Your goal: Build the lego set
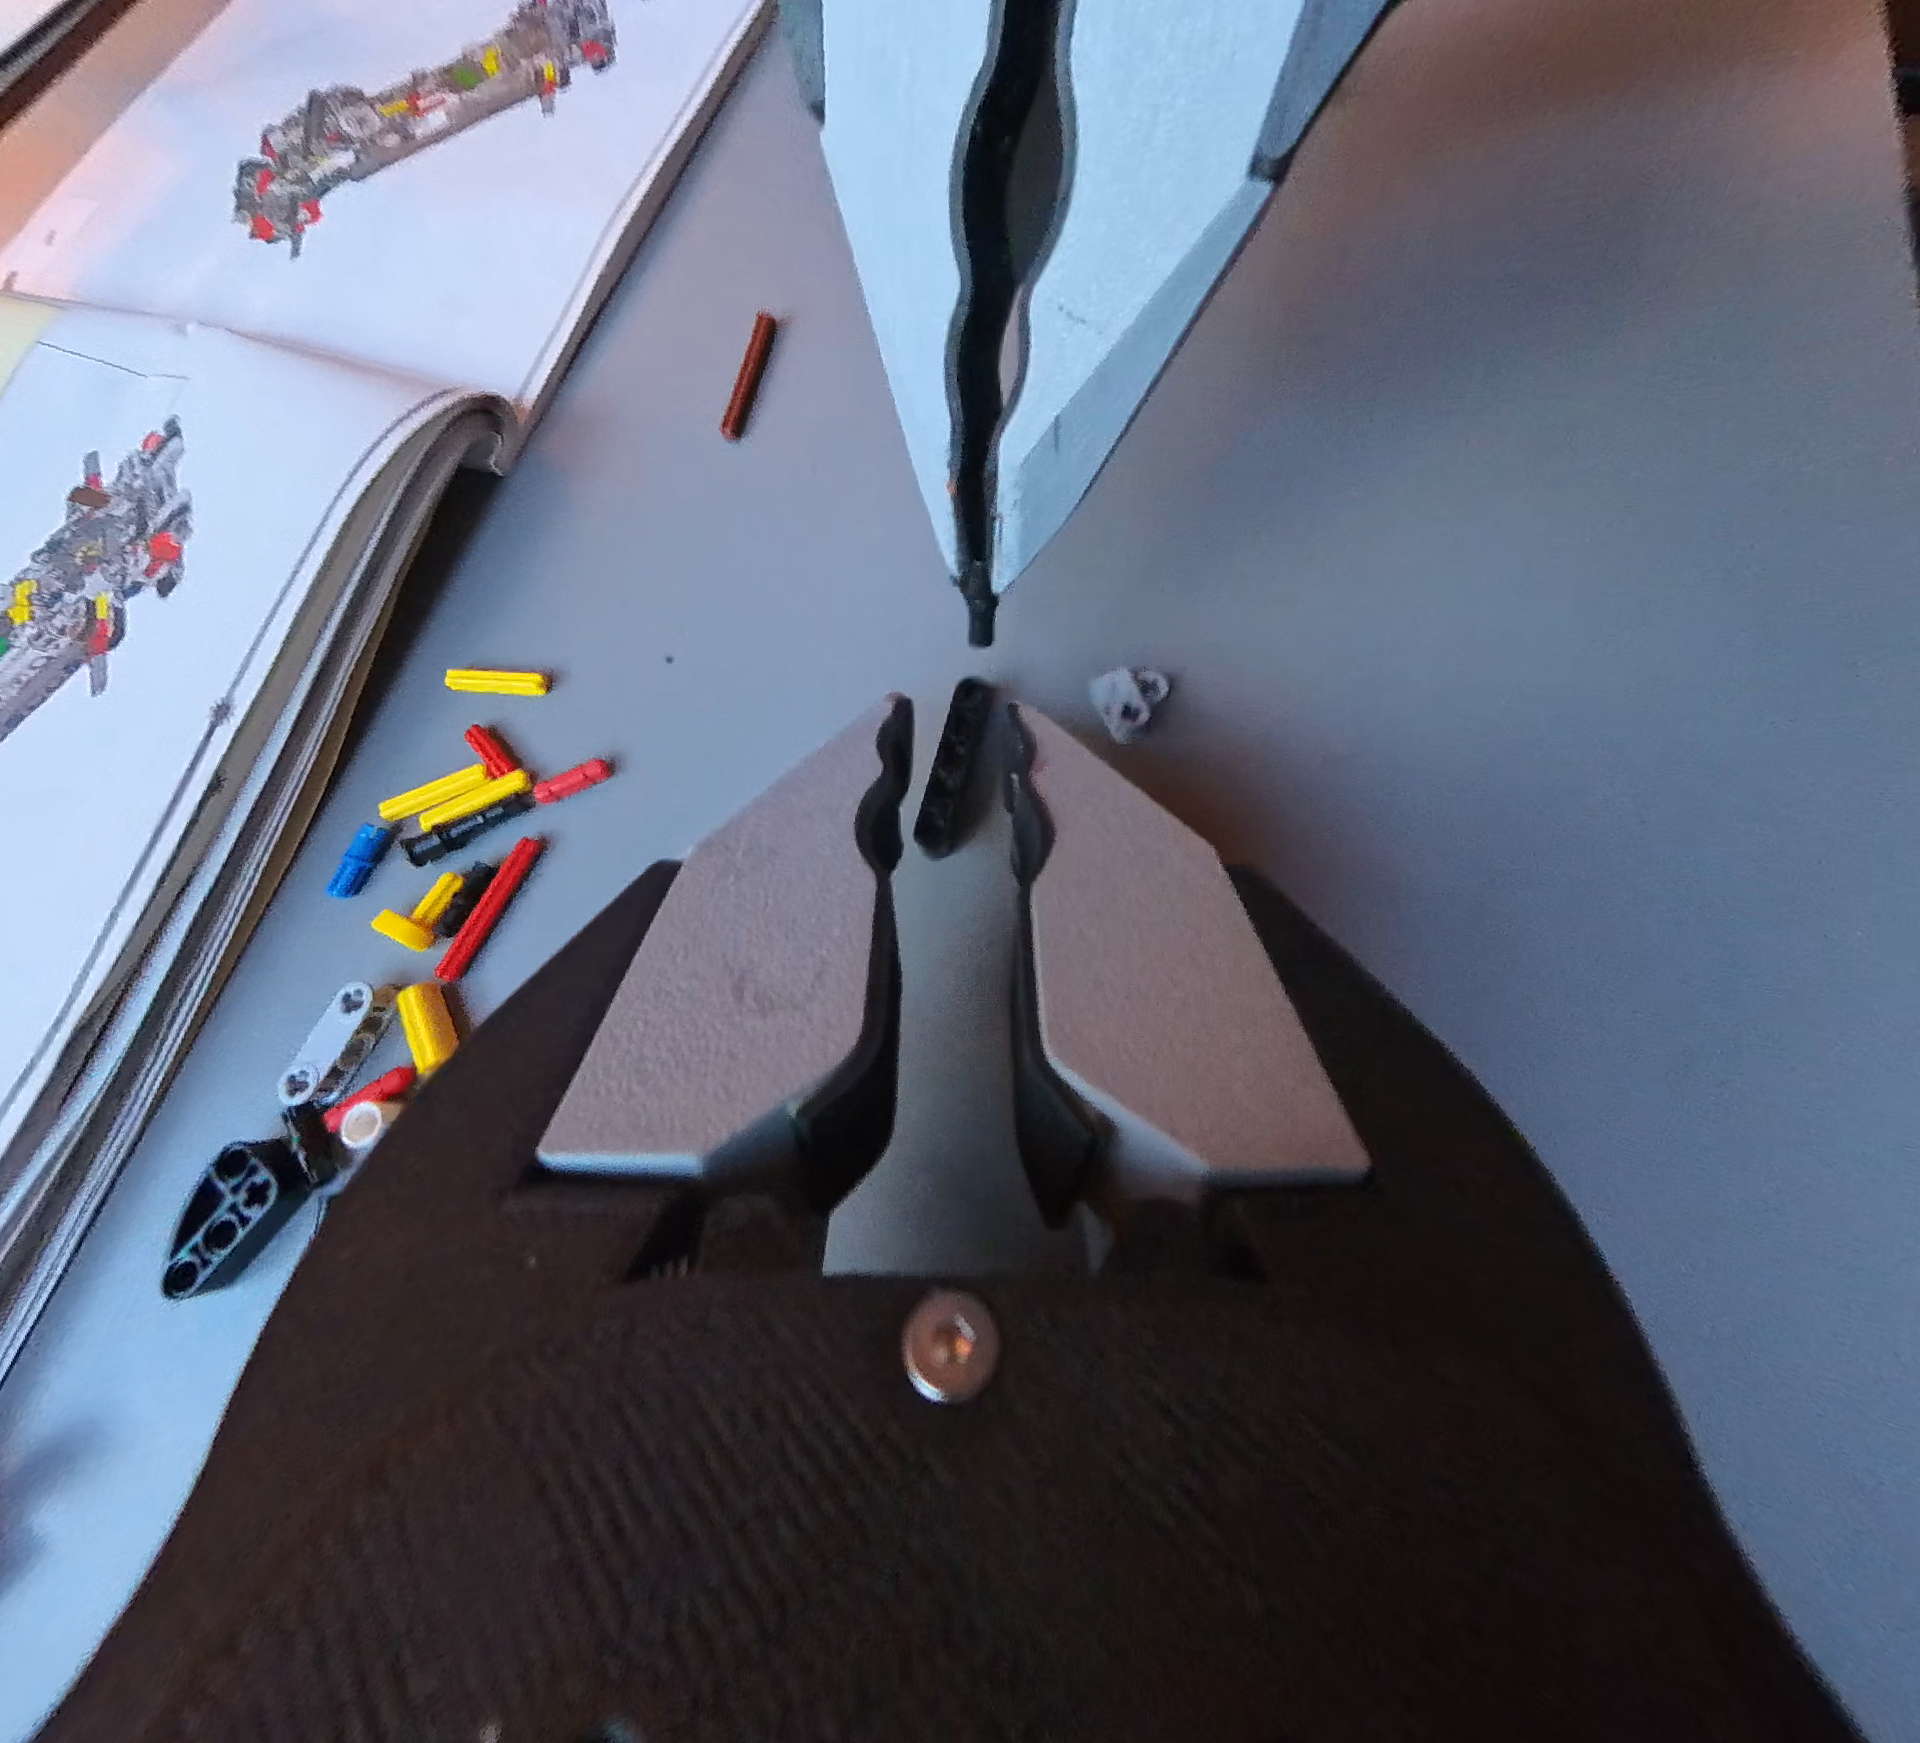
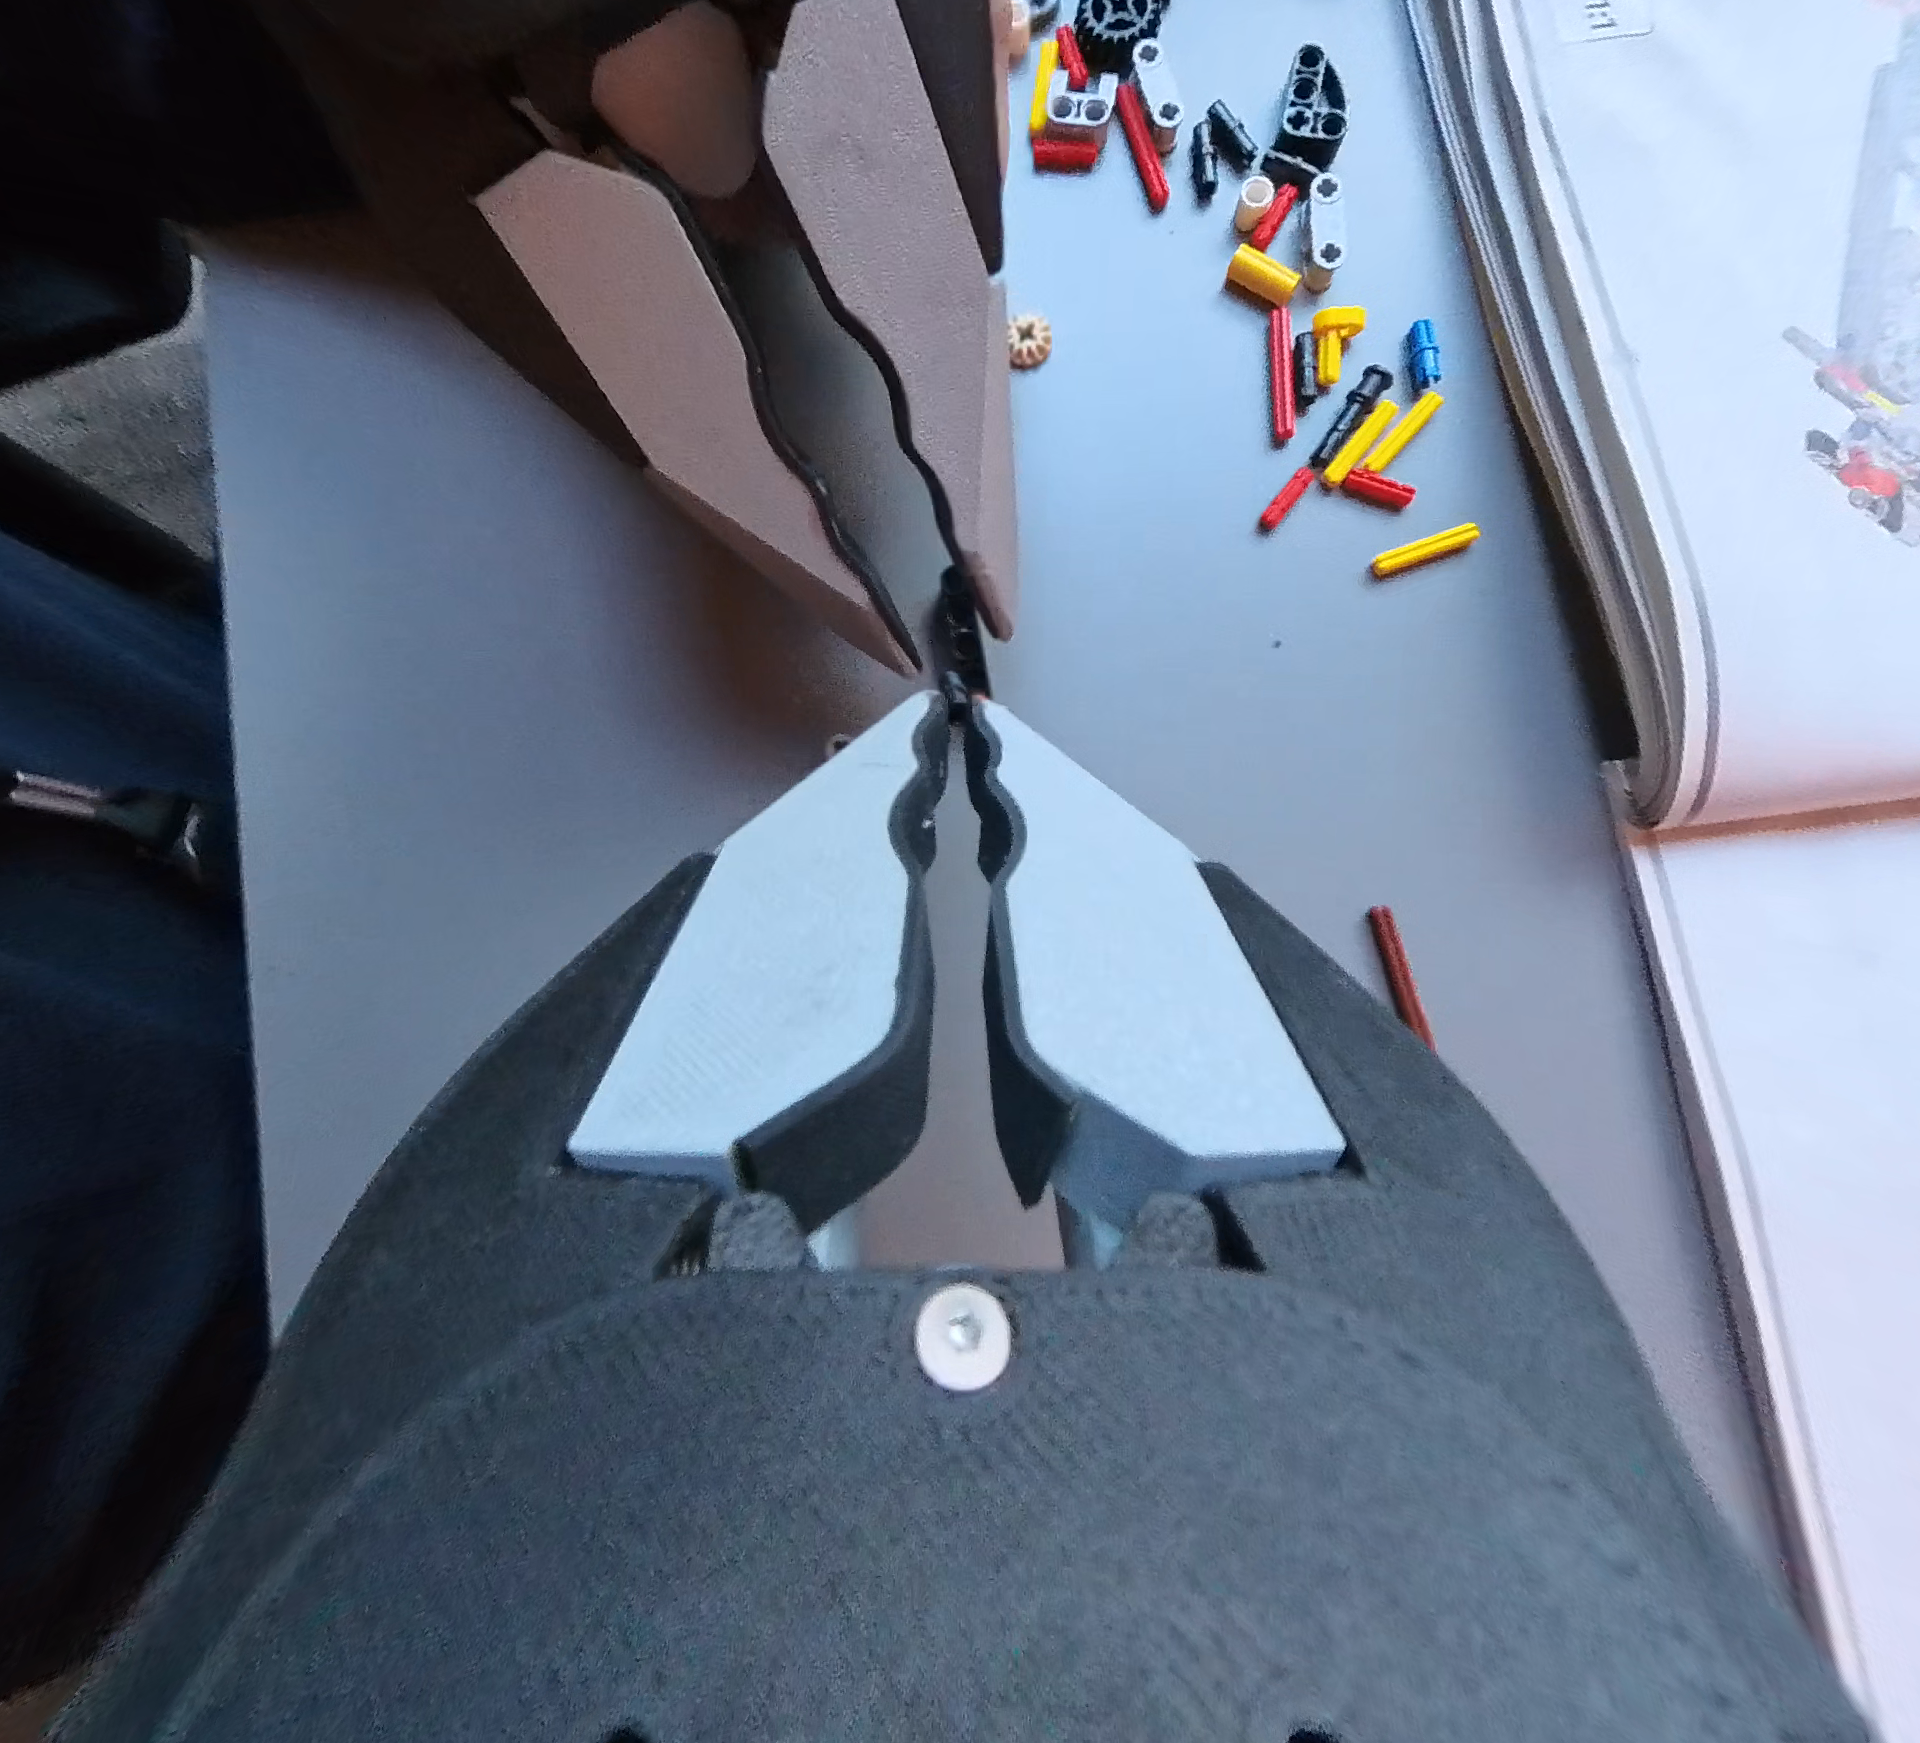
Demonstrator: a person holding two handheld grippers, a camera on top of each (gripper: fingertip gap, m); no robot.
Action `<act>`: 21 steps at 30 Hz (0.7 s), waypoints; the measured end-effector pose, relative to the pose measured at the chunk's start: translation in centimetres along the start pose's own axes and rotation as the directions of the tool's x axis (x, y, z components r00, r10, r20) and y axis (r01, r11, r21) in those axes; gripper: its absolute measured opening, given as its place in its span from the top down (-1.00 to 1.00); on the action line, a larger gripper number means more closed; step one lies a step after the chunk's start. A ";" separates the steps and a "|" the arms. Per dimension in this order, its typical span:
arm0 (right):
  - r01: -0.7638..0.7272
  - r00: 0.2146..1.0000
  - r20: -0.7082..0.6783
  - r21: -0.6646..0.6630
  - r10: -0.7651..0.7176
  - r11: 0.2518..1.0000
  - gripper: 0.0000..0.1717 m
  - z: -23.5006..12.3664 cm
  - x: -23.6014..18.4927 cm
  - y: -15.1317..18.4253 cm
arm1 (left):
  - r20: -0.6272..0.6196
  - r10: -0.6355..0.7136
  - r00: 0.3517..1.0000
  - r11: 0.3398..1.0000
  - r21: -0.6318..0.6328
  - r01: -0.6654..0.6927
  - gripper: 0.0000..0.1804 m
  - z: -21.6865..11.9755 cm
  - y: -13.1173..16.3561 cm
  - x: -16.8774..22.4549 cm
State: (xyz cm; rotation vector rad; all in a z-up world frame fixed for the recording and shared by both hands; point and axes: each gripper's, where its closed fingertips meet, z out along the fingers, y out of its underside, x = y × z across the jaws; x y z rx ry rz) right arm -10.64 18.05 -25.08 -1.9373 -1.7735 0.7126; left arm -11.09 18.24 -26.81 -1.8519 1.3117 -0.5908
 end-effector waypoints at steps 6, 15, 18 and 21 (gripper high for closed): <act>-0.038 0.999 0.018 0.063 0.037 0.997 1.00 -0.1 -0.4 -0.7 | -0.007 0.018 1.000 0.996 0.087 -0.018 0.90 -0.1 -1.6 0.6; -0.114 0.993 0.069 0.264 0.099 0.958 0.99 -1.5 -0.1 -2.6 | 0.068 0.044 0.997 0.981 0.185 -0.055 0.97 -1.3 -3.1 -0.4; -0.152 0.986 0.117 0.336 0.119 0.930 0.99 -2.3 -0.3 -3.3 | 0.058 0.019 0.998 0.969 0.245 -0.033 0.97 -2.1 -4.1 -0.4; -0.132 0.990 0.097 0.339 0.105 0.931 0.99 -2.5 -0.3 -3.5 | 0.084 0.034 0.996 0.965 0.257 -0.055 0.97 -2.3 -4.4 -0.5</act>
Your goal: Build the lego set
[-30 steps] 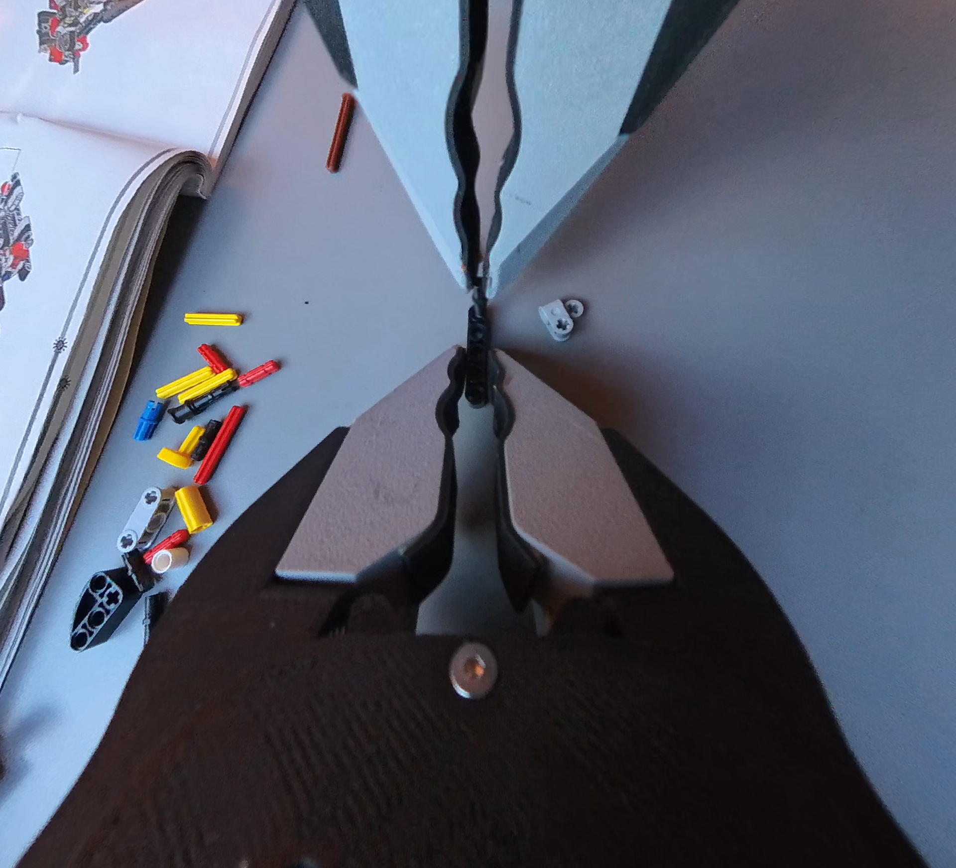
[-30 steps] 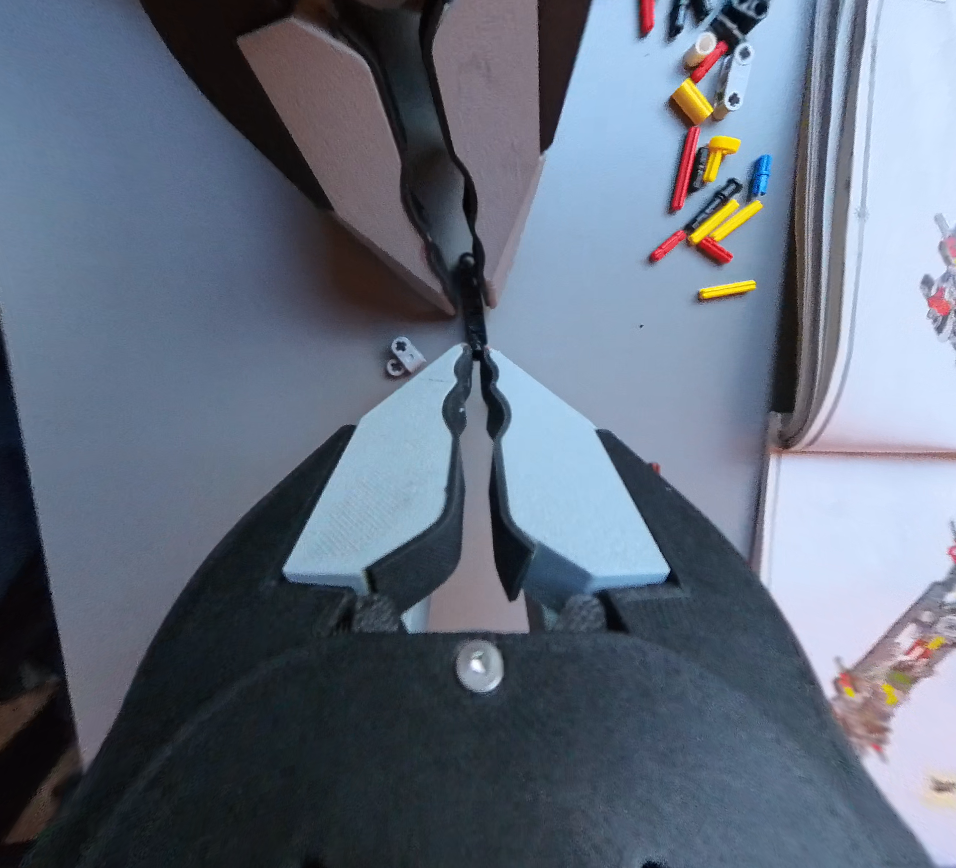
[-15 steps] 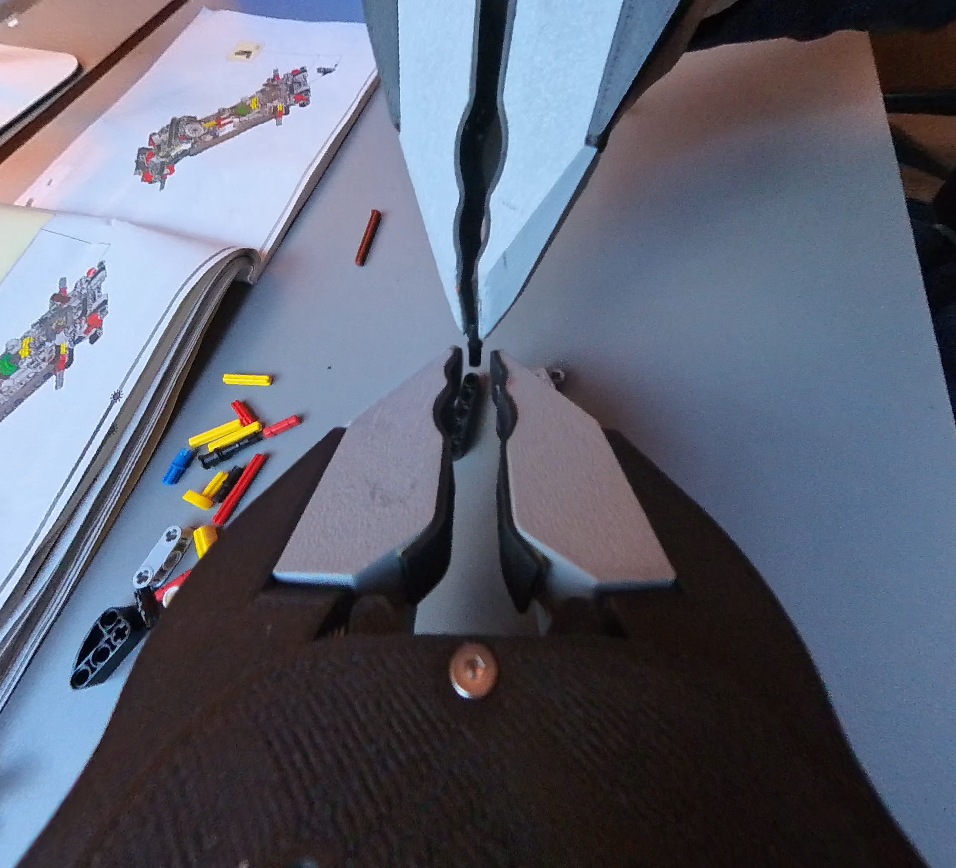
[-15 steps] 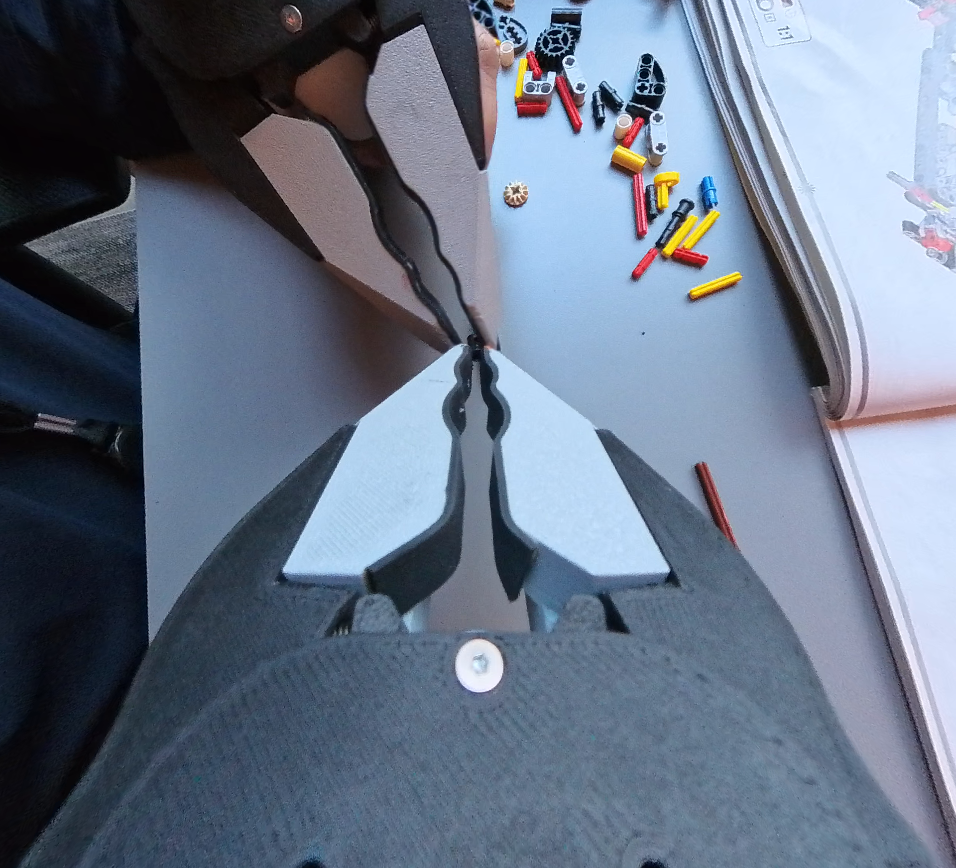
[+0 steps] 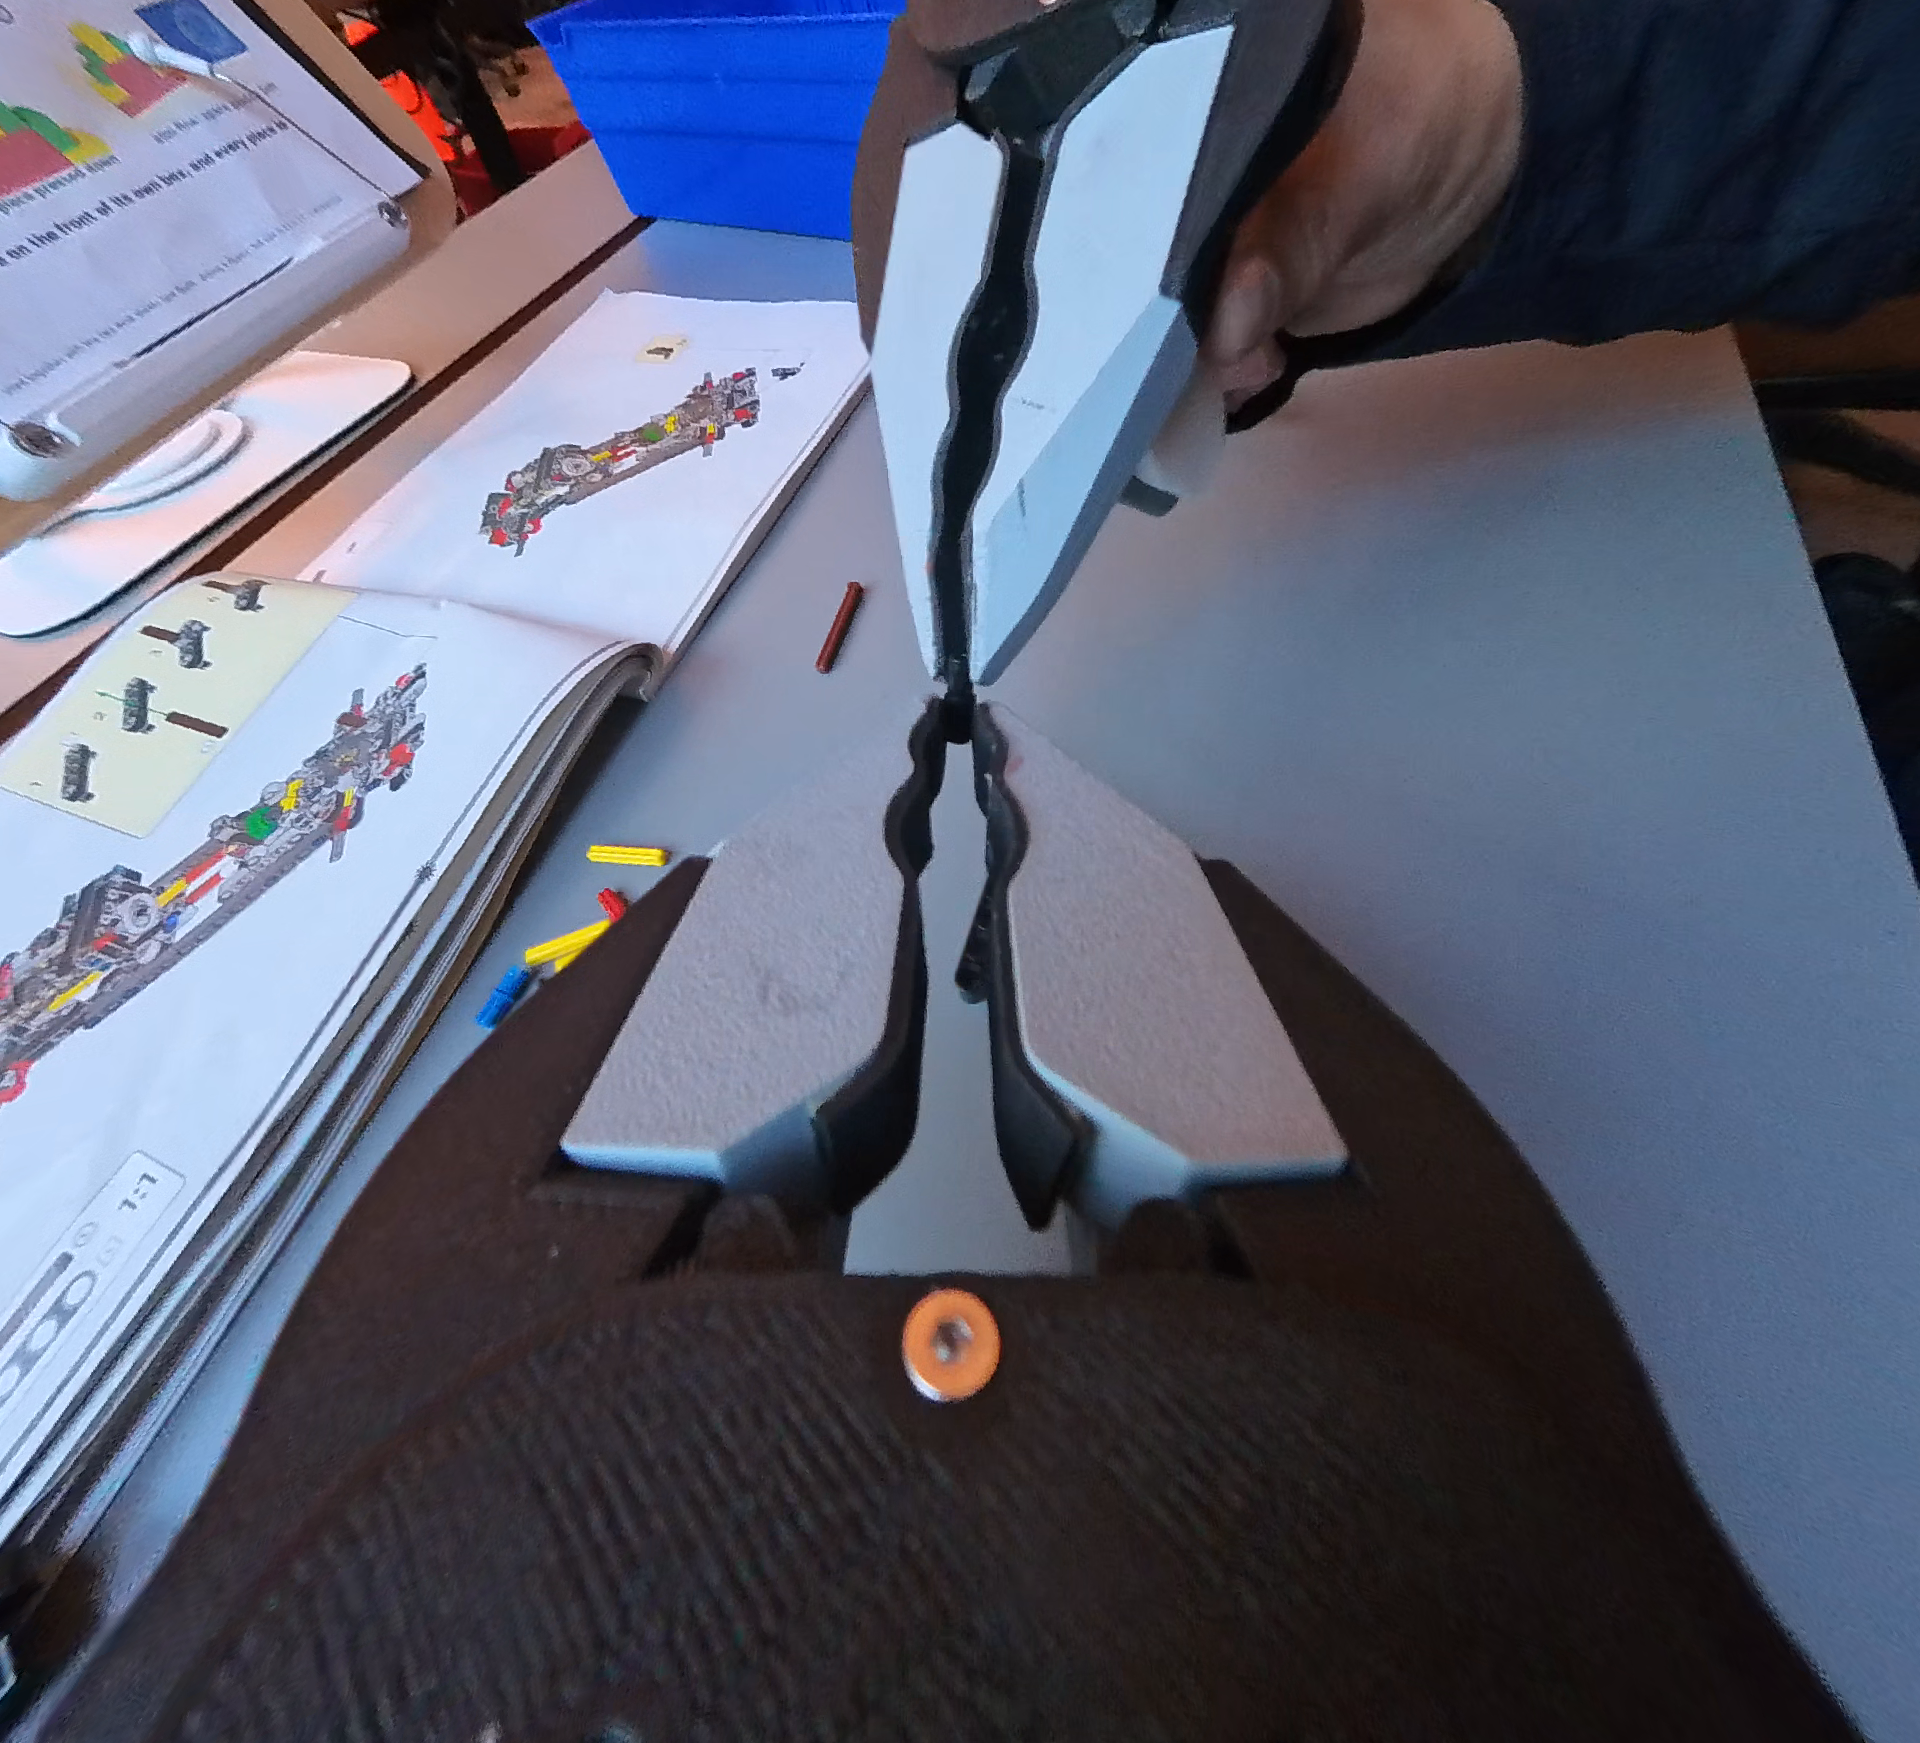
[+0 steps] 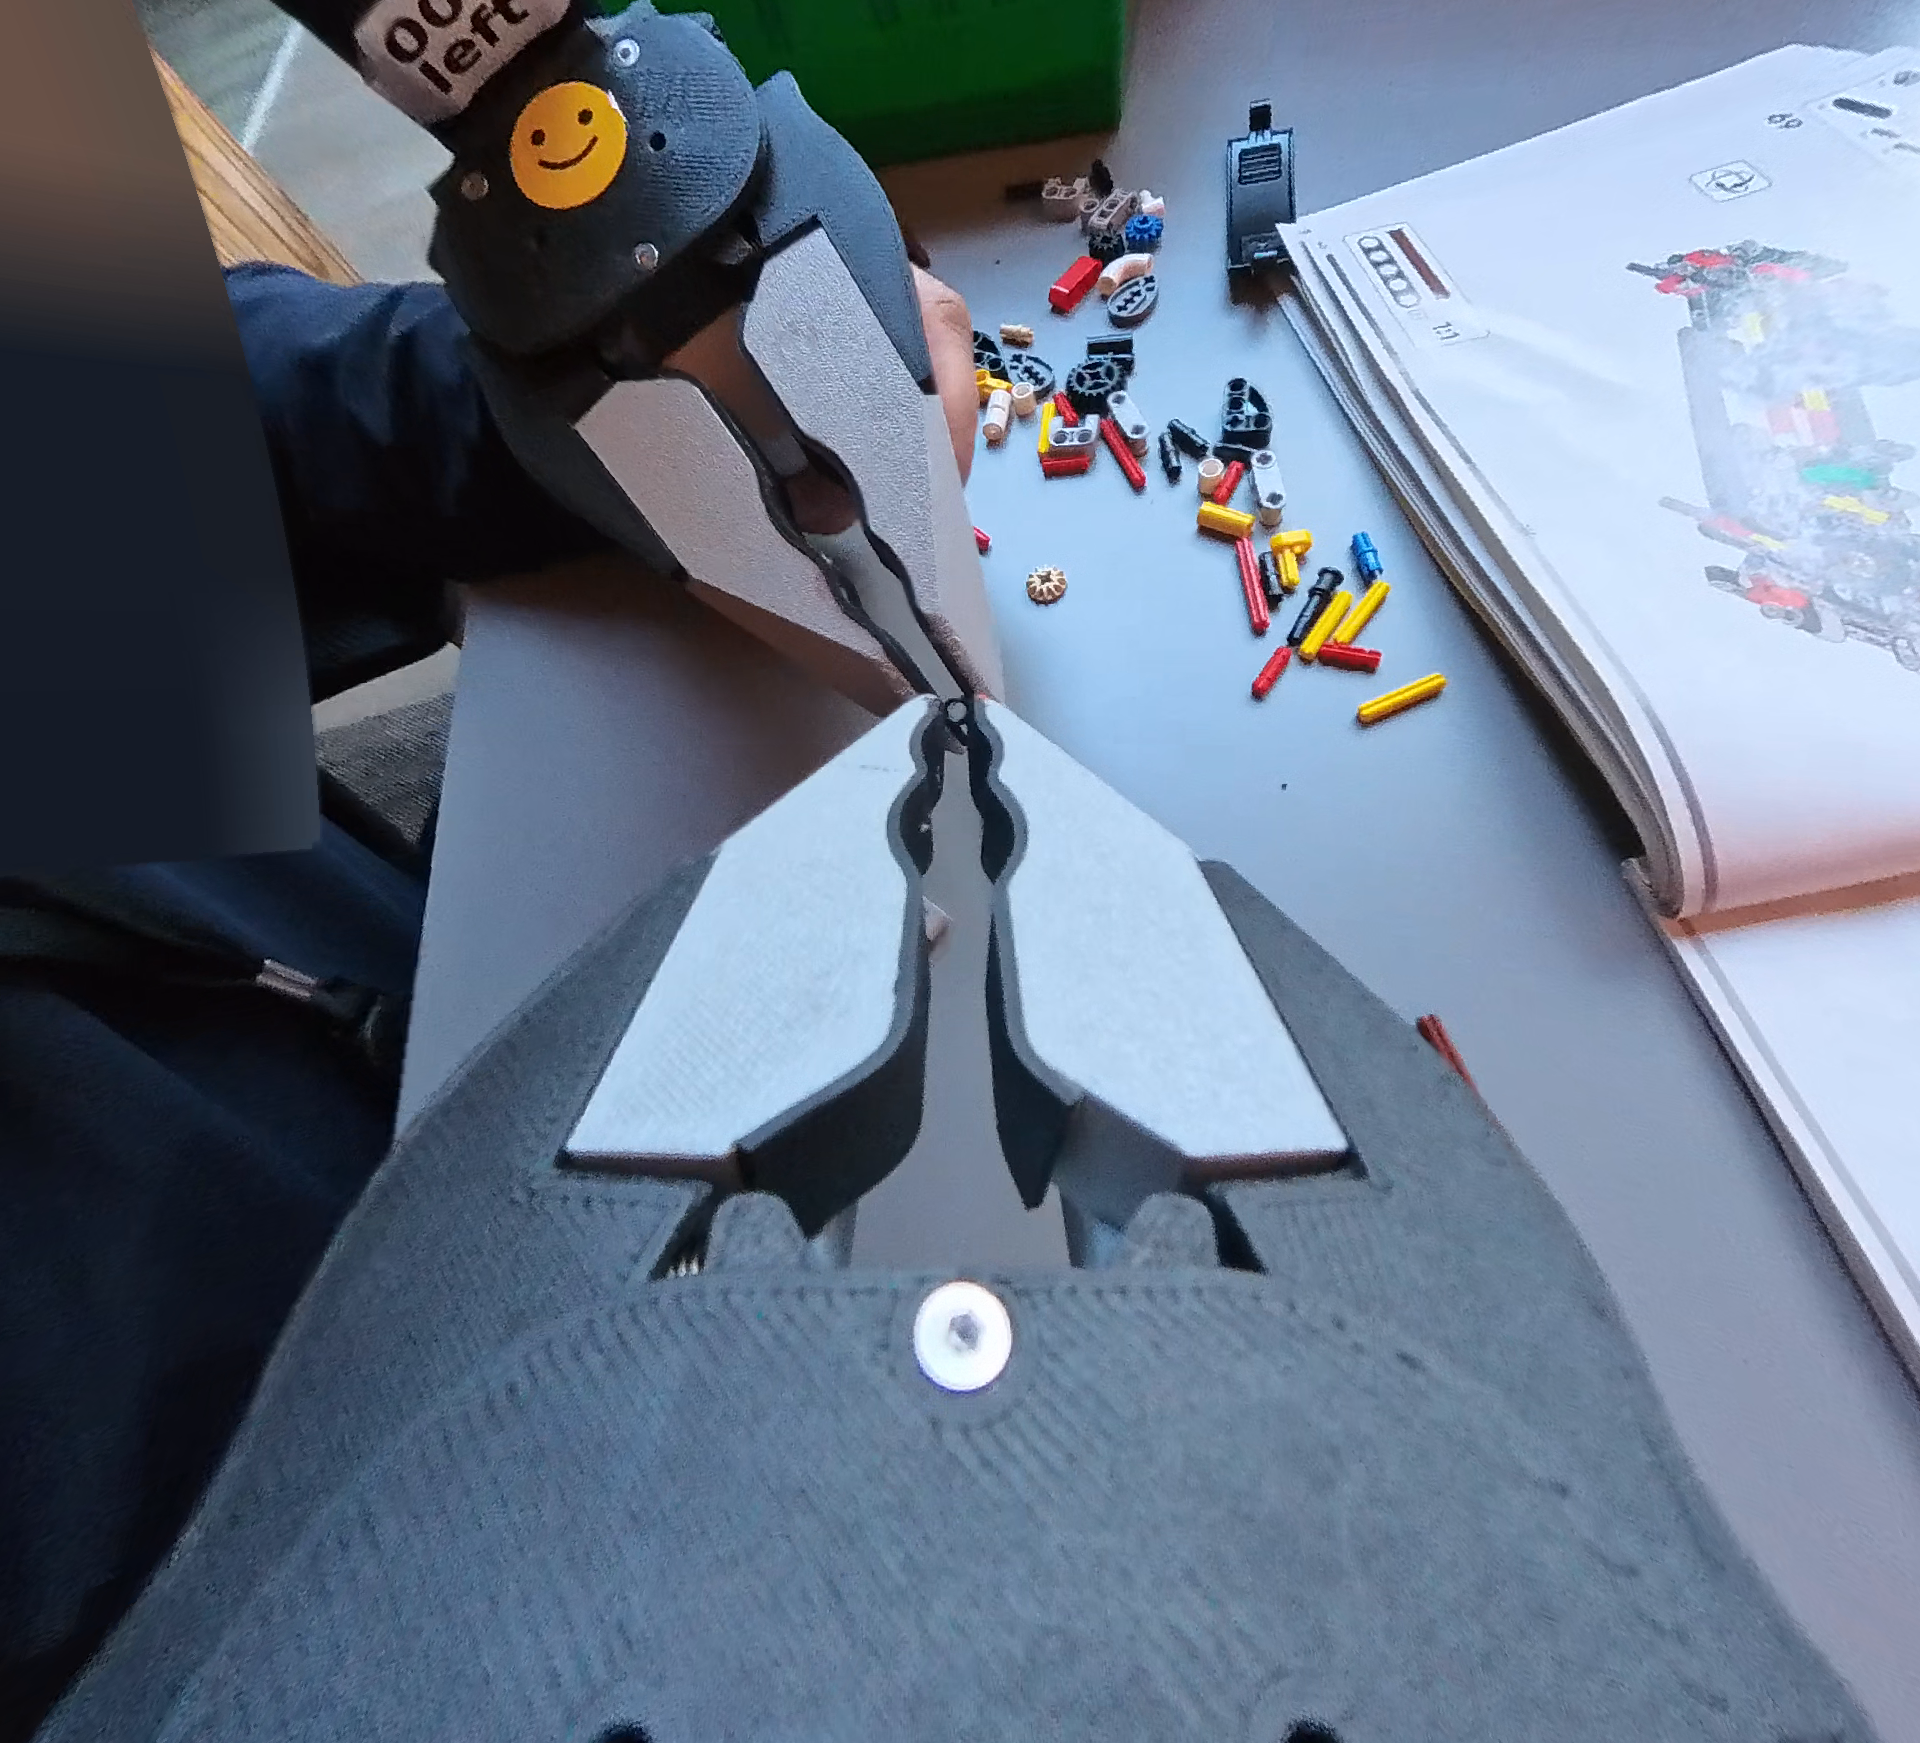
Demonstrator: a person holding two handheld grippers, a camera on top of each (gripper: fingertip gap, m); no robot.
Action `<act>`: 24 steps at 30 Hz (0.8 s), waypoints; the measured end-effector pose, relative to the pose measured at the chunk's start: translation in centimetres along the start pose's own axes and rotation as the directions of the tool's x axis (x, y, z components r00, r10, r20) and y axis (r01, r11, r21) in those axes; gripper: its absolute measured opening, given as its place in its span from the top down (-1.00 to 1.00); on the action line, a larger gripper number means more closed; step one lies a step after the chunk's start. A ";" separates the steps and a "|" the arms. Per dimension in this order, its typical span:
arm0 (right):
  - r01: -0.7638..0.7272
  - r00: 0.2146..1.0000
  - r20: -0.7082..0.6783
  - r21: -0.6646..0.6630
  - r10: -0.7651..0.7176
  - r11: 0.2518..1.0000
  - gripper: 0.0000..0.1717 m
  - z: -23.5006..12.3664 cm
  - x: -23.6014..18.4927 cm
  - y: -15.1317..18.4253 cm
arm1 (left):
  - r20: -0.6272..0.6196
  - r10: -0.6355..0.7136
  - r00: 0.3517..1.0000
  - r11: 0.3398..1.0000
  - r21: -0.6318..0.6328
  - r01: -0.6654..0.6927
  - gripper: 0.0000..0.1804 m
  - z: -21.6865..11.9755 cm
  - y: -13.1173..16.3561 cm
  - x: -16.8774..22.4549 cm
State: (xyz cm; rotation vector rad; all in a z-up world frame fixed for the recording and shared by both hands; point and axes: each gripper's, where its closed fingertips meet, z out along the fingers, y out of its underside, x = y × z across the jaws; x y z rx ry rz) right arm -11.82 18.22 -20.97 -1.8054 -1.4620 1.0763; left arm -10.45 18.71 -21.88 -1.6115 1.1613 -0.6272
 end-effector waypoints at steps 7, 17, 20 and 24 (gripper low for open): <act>0.073 0.994 -0.080 -0.027 -0.075 0.997 1.00 -0.2 0.3 -0.3 | -0.021 -0.093 0.995 0.995 0.031 0.094 0.98 0.0 -0.3 -0.1; 0.038 0.997 -0.069 -0.005 -0.039 0.999 1.00 -0.2 0.2 -0.5 | 0.000 -0.046 0.999 0.999 0.027 0.046 0.97 -0.2 -0.2 -0.1; 0.030 0.998 -0.056 0.011 -0.030 0.999 1.00 -0.2 0.1 -0.6 | 0.004 -0.034 0.999 0.999 0.021 0.034 0.97 -0.2 -0.2 -0.2; 0.017 0.999 -0.031 0.030 -0.016 0.999 0.99 -0.3 -0.1 -0.8 | 0.015 -0.015 1.000 0.999 0.030 0.014 0.97 -0.4 -0.5 -0.2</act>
